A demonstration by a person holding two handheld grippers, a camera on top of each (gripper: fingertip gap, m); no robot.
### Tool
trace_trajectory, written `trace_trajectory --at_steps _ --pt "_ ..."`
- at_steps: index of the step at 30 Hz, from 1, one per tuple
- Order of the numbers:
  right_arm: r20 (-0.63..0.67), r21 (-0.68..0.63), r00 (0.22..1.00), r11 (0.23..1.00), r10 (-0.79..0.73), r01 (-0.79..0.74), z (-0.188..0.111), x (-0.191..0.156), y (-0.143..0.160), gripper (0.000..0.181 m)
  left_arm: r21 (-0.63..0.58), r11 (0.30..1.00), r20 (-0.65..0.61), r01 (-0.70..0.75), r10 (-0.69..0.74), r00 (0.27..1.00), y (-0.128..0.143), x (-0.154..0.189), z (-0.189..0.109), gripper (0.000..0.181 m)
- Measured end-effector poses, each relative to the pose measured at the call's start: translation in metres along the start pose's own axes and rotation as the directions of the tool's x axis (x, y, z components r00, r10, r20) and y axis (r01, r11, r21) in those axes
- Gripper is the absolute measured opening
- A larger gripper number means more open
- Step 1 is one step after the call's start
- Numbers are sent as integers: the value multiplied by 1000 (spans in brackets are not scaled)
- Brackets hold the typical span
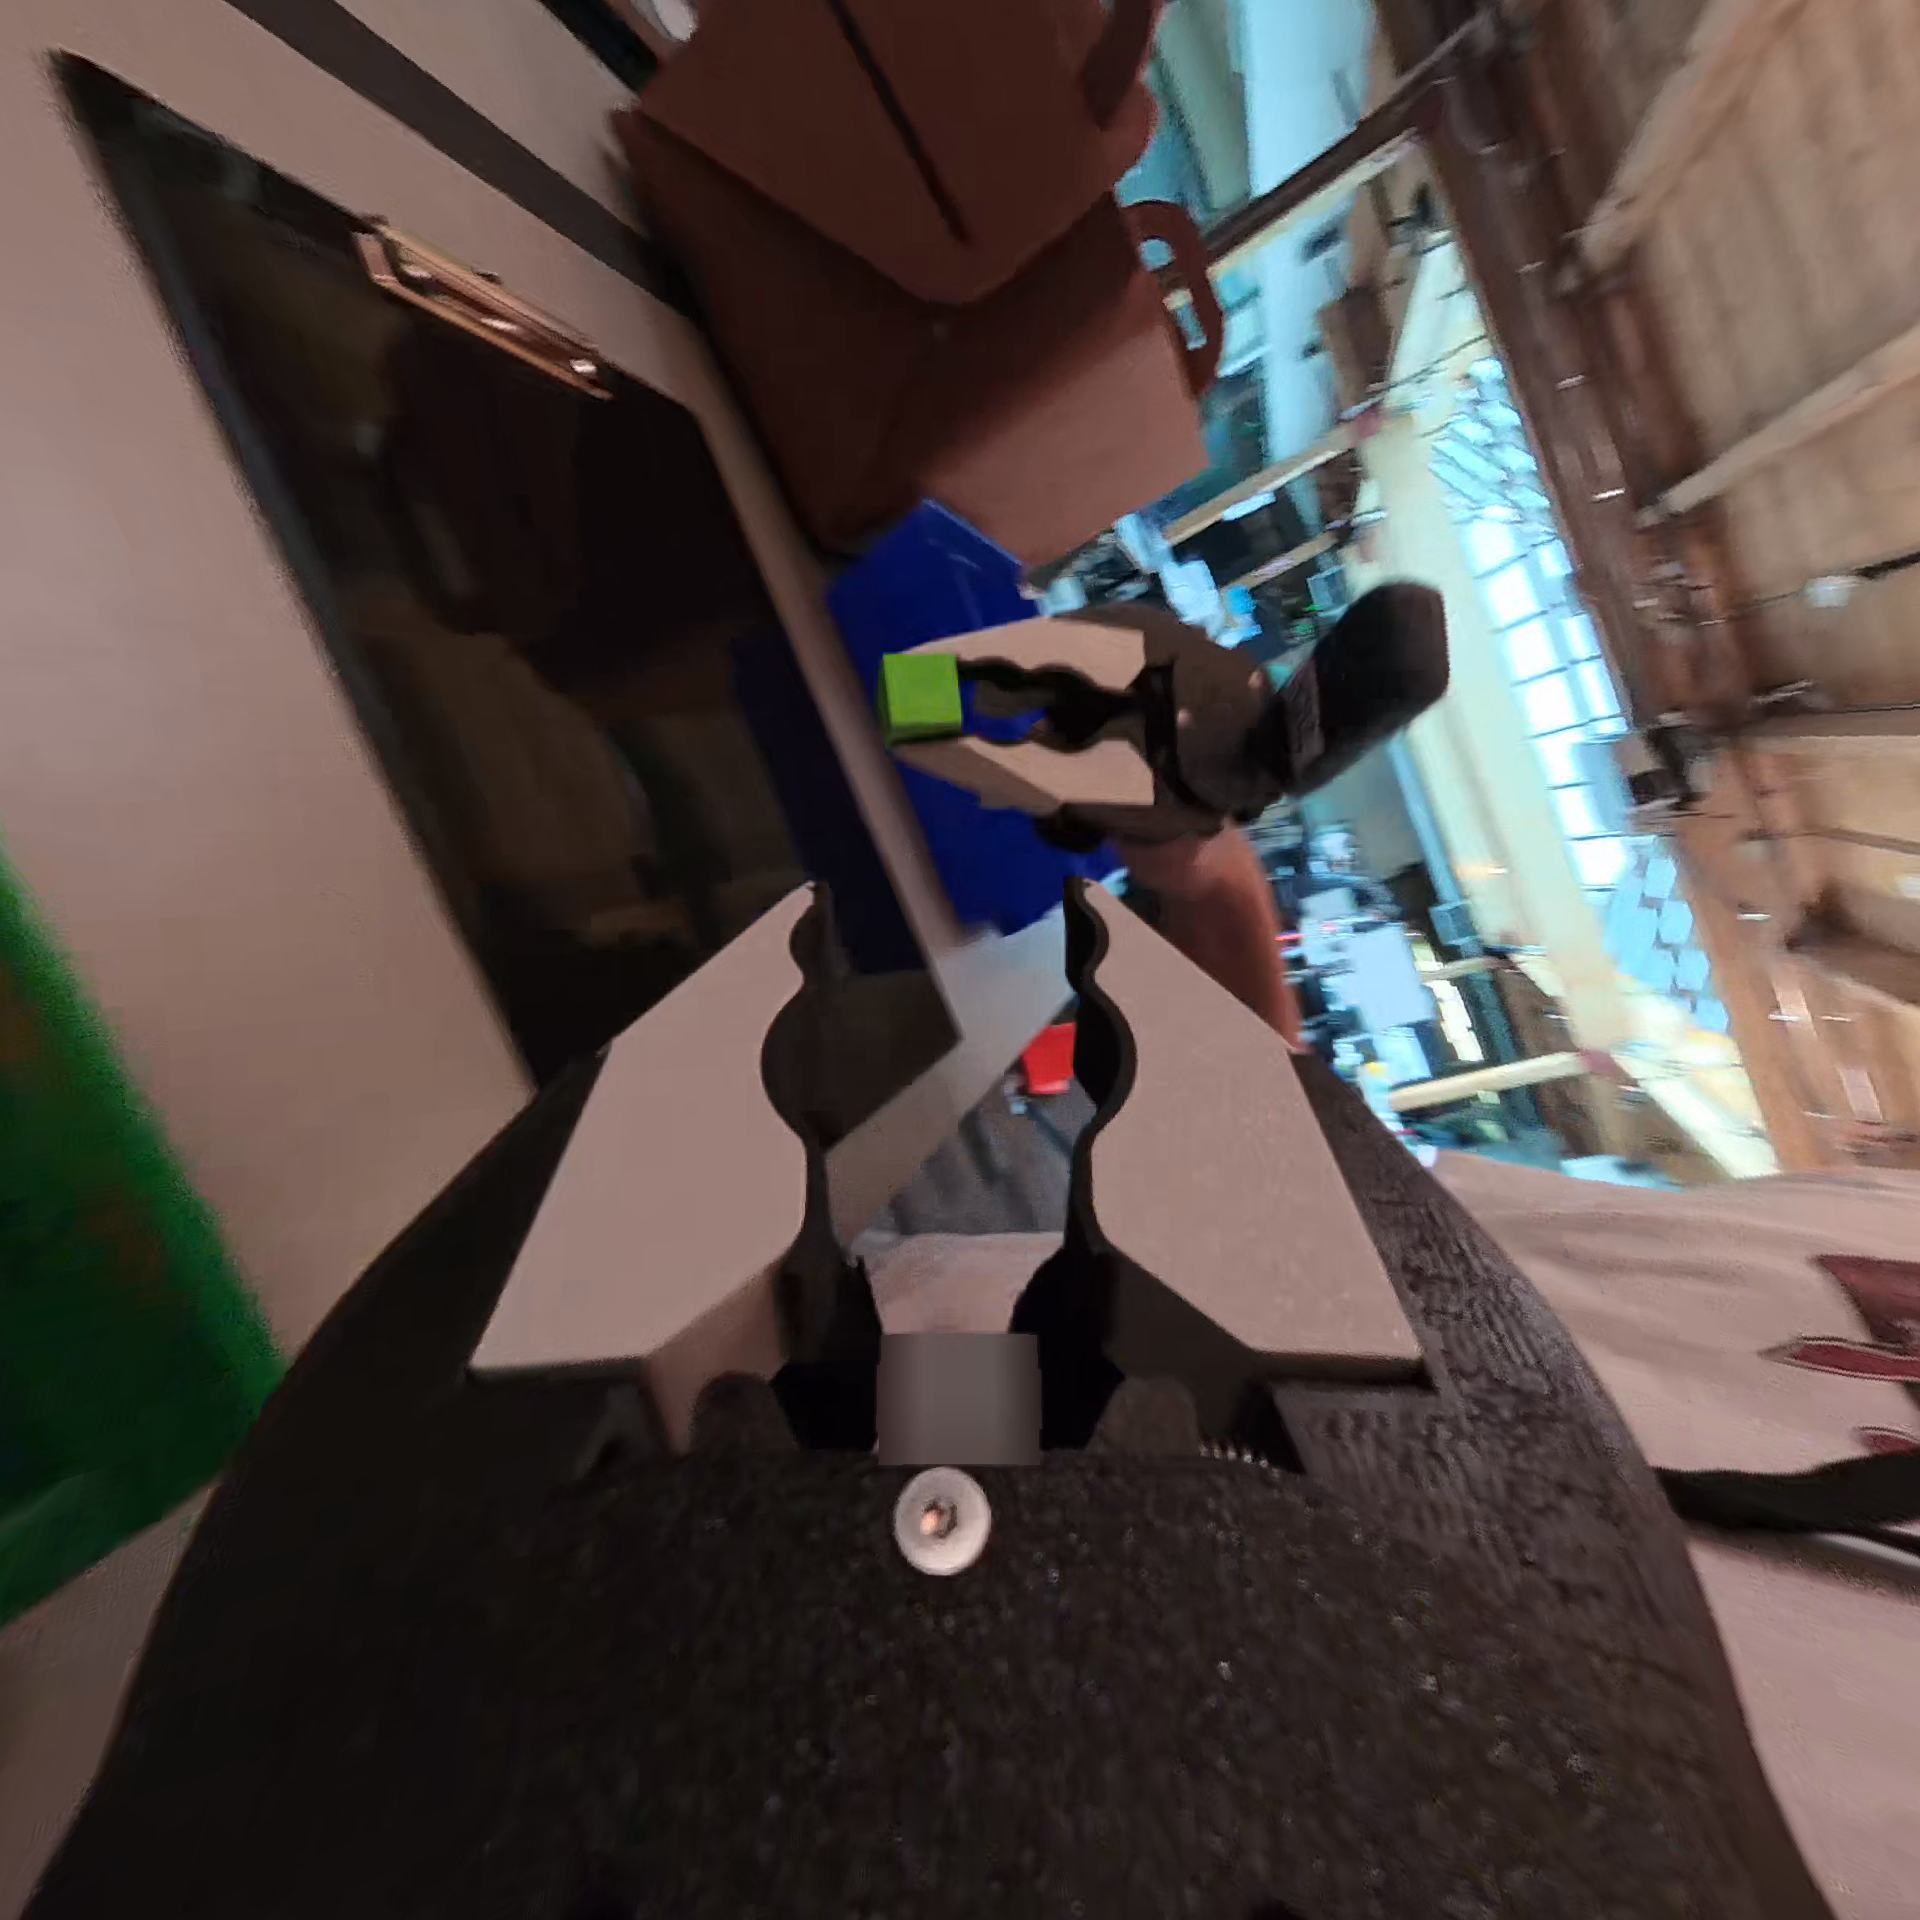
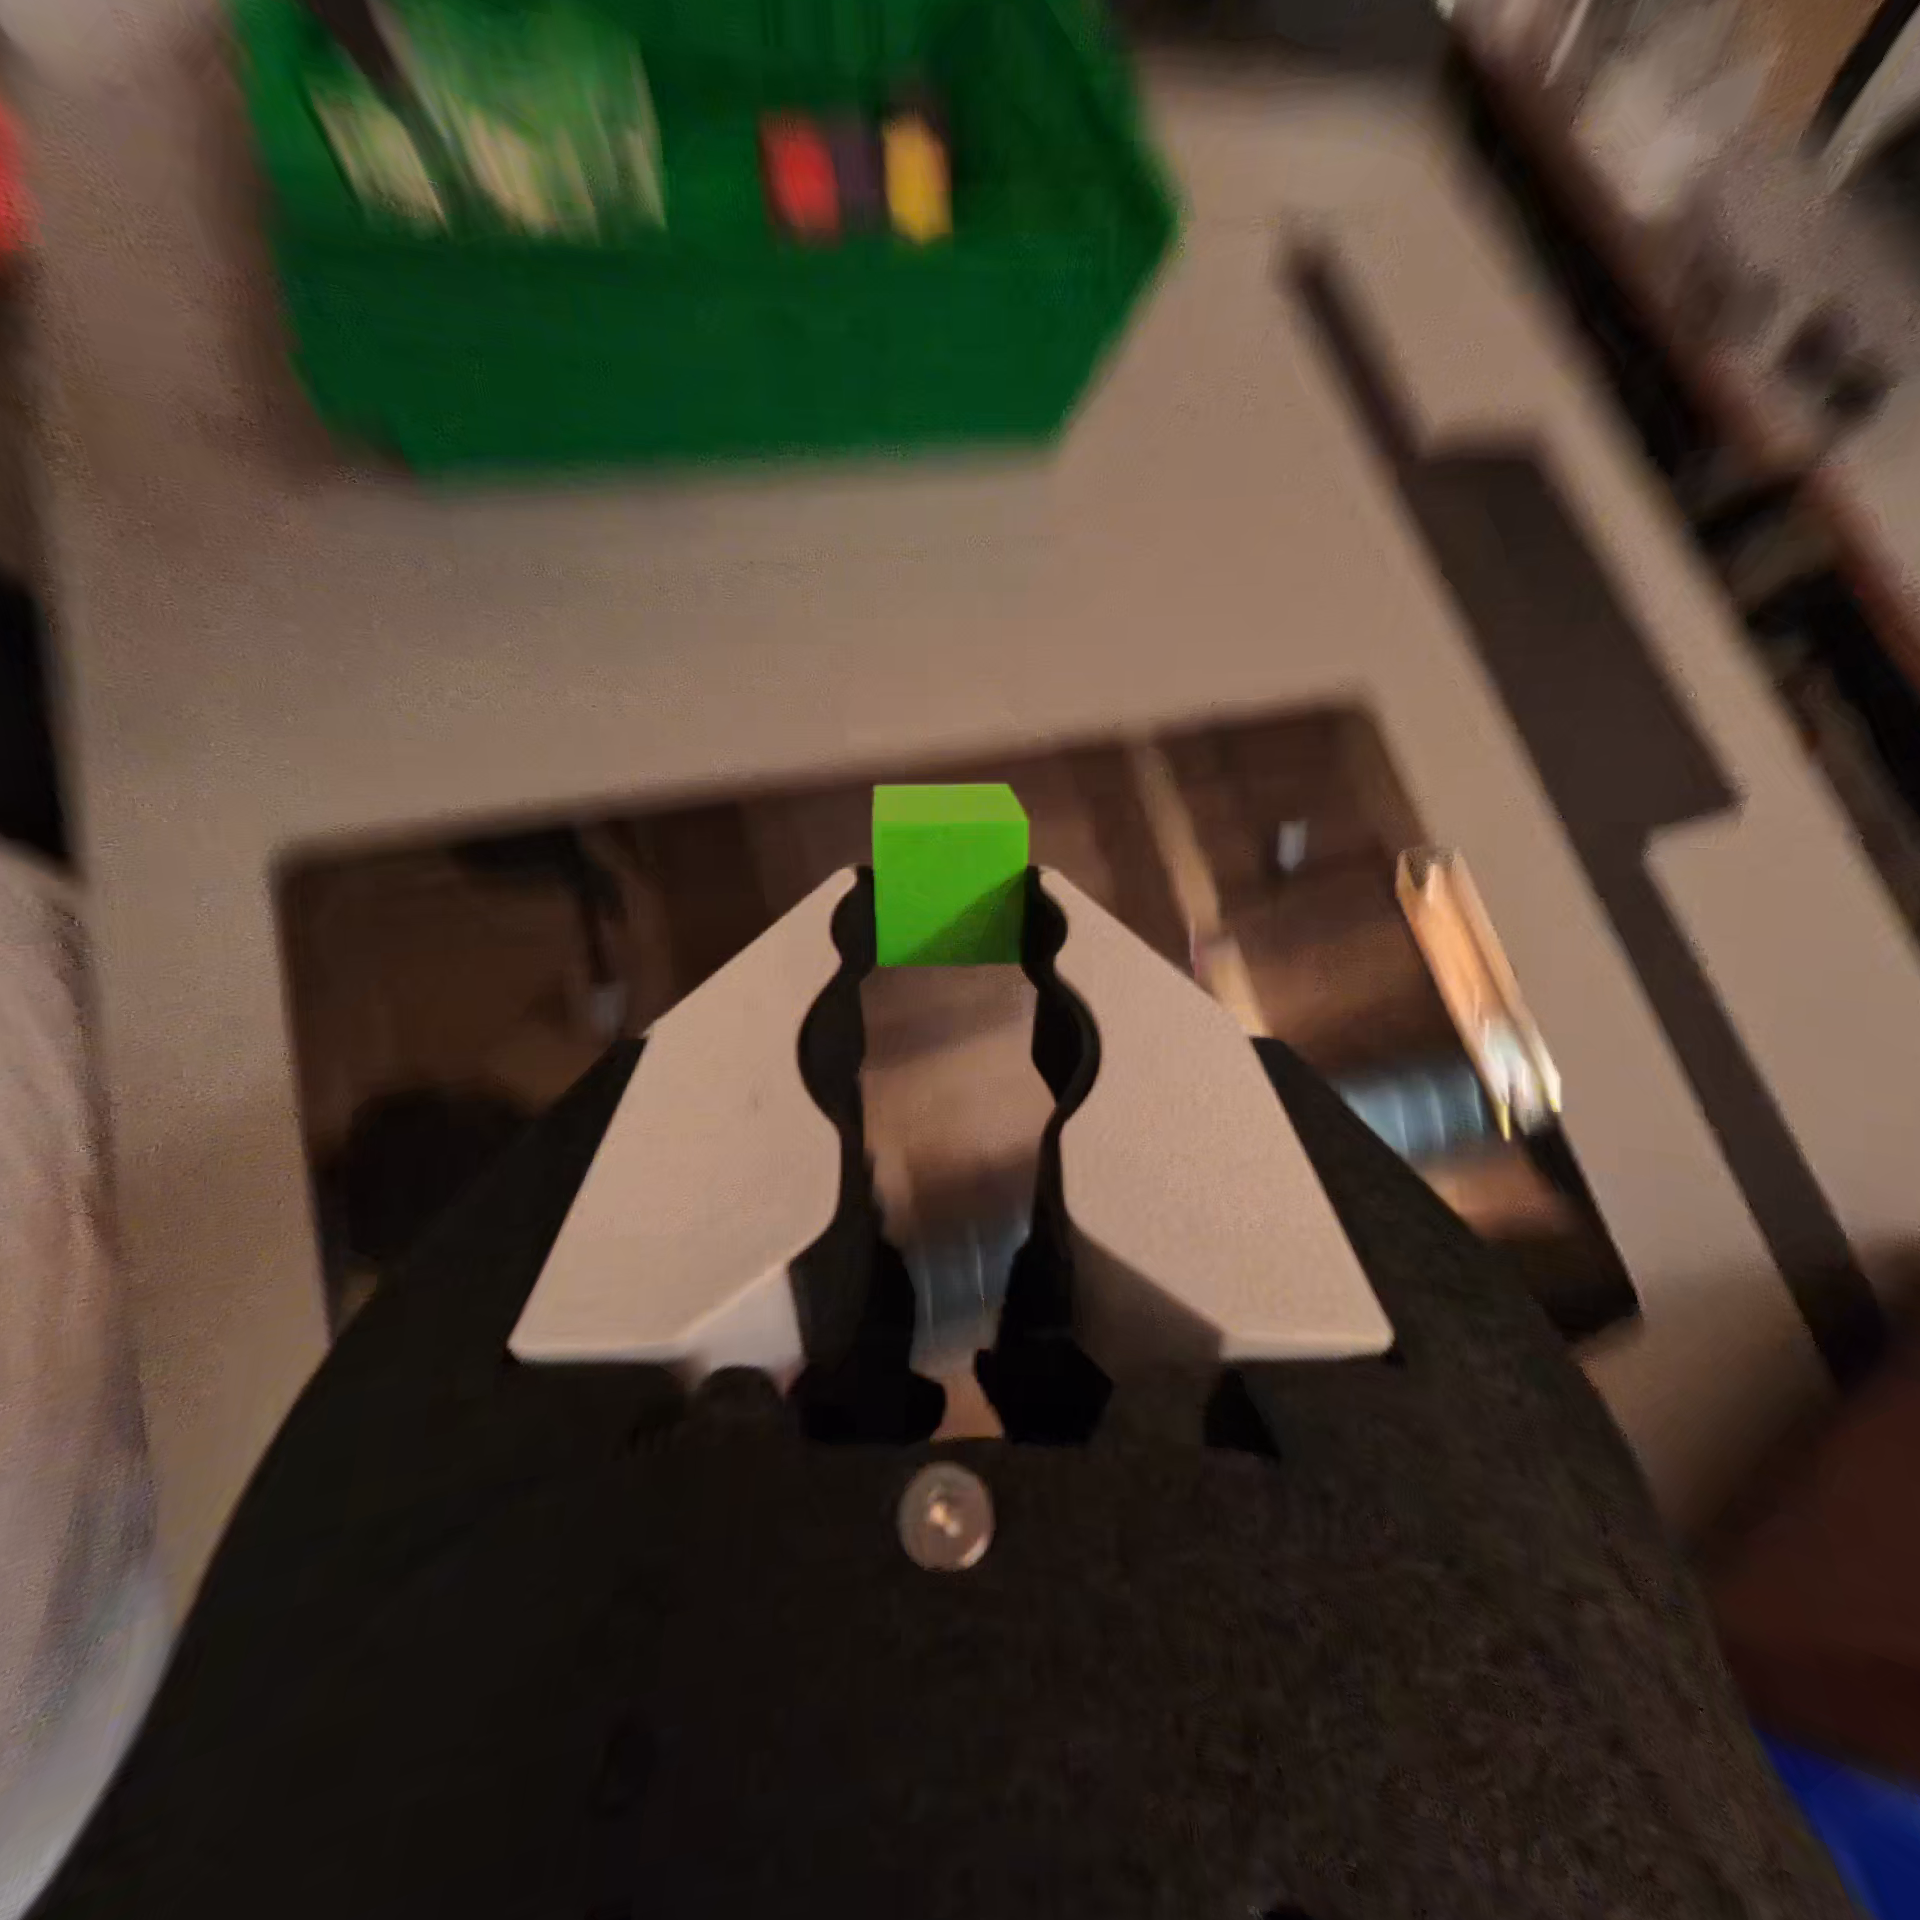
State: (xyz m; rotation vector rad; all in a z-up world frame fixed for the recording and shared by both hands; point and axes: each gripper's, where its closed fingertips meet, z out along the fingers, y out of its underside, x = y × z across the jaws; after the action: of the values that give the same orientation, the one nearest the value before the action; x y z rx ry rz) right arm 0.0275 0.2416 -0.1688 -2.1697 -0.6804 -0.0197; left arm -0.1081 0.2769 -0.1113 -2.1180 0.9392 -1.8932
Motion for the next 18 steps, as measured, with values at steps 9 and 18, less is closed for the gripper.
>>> trace_trajectory --at_steps 9,18 --pt "209 -646 978 748 -16 150 59 32 116 27 -142 983 536 -118 176 826 39 -84 -68 45" --pt "294 -679 955 697 -32 232 63 29 128 31 -258 954 718 -154 296 630 43 -121 -96 45"
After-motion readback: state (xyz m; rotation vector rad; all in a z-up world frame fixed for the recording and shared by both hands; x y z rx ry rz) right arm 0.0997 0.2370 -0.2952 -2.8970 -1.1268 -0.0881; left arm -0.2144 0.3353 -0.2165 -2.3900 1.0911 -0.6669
